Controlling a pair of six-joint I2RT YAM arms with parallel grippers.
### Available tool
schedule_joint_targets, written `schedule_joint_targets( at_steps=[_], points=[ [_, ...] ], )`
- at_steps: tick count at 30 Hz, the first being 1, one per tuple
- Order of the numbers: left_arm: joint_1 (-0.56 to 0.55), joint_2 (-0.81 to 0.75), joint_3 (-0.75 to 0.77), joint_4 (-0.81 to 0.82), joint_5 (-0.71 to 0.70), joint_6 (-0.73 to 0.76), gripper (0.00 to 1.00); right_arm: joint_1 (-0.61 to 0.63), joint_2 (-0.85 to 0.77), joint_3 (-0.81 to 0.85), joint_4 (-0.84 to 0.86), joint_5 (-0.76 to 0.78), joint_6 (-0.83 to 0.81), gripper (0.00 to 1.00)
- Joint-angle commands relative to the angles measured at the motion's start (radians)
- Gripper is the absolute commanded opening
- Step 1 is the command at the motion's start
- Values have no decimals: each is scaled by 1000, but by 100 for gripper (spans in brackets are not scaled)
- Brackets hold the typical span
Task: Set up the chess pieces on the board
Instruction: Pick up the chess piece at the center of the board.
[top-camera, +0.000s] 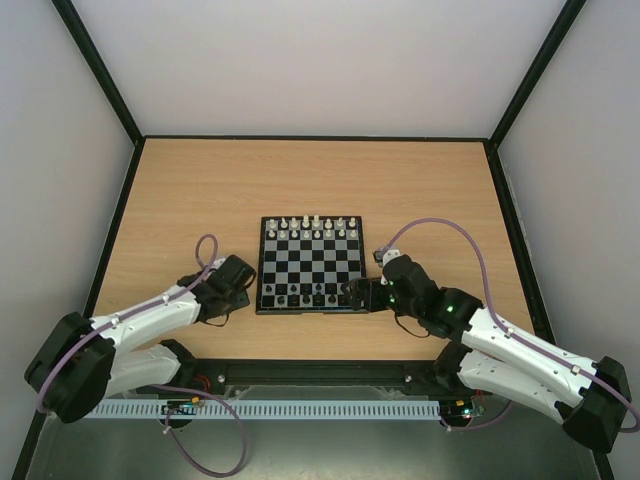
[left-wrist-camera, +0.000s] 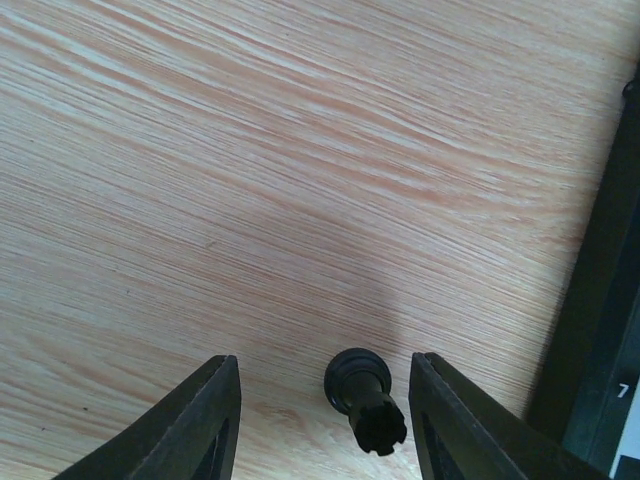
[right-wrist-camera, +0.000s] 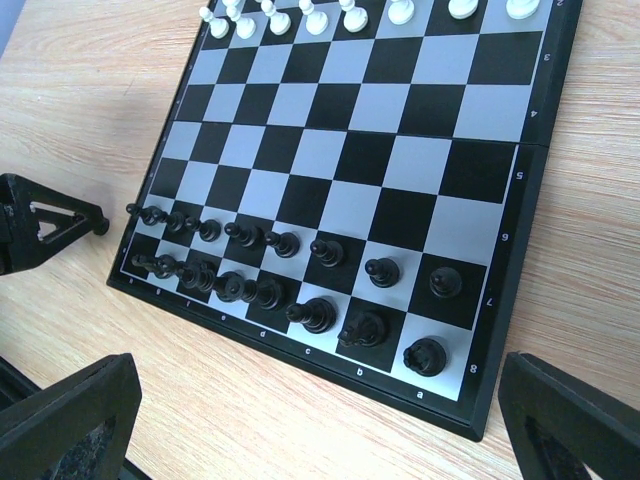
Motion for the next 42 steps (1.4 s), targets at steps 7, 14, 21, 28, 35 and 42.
schedule_joint_targets(
  at_steps=[7, 14, 21, 28, 35, 42],
  points=[
    [-19, 44, 55, -5, -48, 4, 41, -2, -6, -14, 13, -12, -15, 99],
    [-43, 58, 83, -30, -67, -5, 33, -1, -3, -15, 18, -18, -15, 99],
    [-52, 66, 87, -41, -70, -9, 30, -2, -1, -16, 20, -23, -16, 99],
    [-61, 68, 84, -52, -70, -17, 32, -1, 0, -15, 22, -29, -15, 99],
    [-71, 61, 83, -56, -71, -25, 26, -1, 1, -16, 22, -30, -16, 99],
    [-78, 59, 80, -63, -73, -30, 22, -1, 0, -16, 21, -32, -14, 98]
  ],
)
